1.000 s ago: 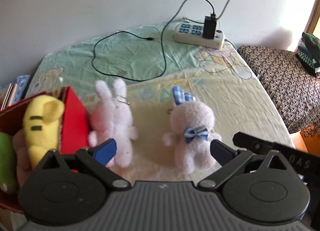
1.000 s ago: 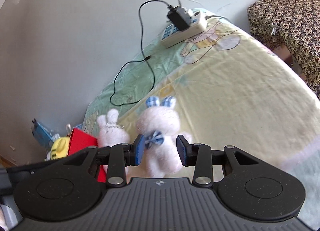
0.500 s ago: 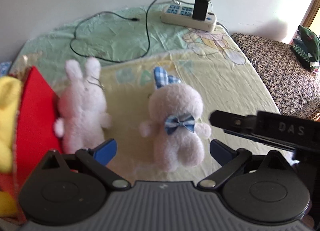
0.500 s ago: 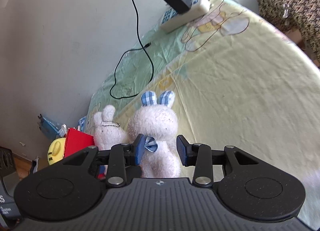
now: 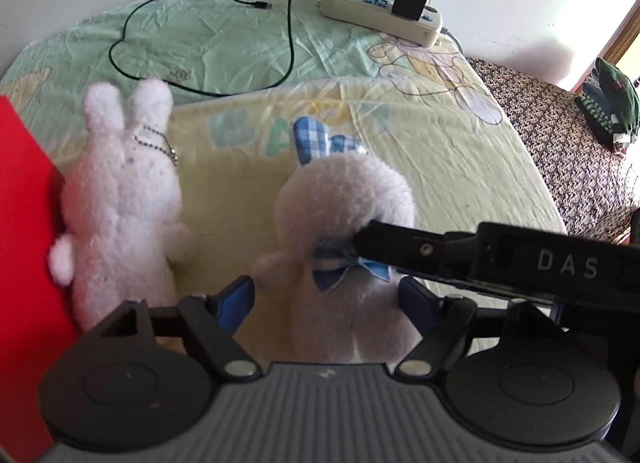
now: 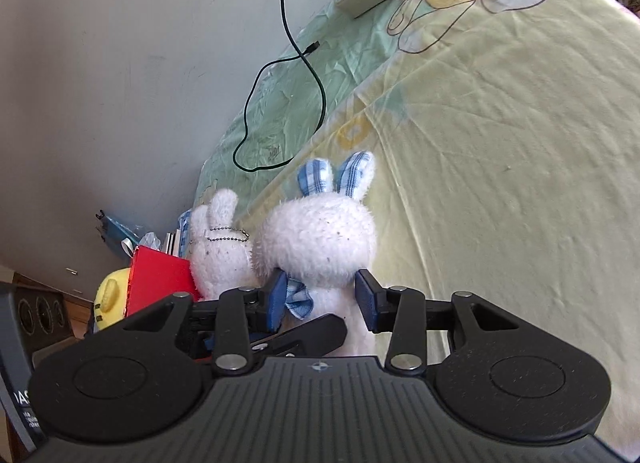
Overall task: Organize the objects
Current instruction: 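Close the right gripper on the white bunny's head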
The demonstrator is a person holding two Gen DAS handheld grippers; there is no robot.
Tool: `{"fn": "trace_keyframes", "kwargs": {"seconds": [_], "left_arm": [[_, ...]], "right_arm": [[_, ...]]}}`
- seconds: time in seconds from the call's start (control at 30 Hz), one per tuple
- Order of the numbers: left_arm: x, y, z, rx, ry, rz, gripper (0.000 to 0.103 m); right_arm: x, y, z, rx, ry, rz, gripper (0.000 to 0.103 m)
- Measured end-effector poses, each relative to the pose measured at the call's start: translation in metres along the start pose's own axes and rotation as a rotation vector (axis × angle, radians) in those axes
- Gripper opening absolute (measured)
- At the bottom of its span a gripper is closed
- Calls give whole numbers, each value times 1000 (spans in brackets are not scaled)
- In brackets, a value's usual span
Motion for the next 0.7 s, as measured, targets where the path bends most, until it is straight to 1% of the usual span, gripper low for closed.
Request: {"fn": "trace_keyframes", "kwargs": {"seconds": [0.1, 0.3, 0.6, 0.7], "left_arm": [[0, 3, -3, -2, 0, 1, 78], [4, 4, -8, -10, 9, -15, 68], [10, 3, -2, -5, 26, -36, 63], [13, 1, 1, -4, 21, -39, 61]], "right_arm": [[2, 2, -3, -5, 20, -20, 44], [3, 0, -6, -30, 63, -44, 43], [-1, -3, -1, -41, 62, -25, 39], [0, -4, 3, -42, 60, -23, 37]]}}
Point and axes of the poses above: each gripper's, at about its wrist camera, not at the fingertips, and z roughly against the way its jaws point, x to its right, y to its top, the point moved 8 cm from there along -z, roughly the way its jaws point, and after that the axes turned 4 degrees about -y, right-handed, at the moved point
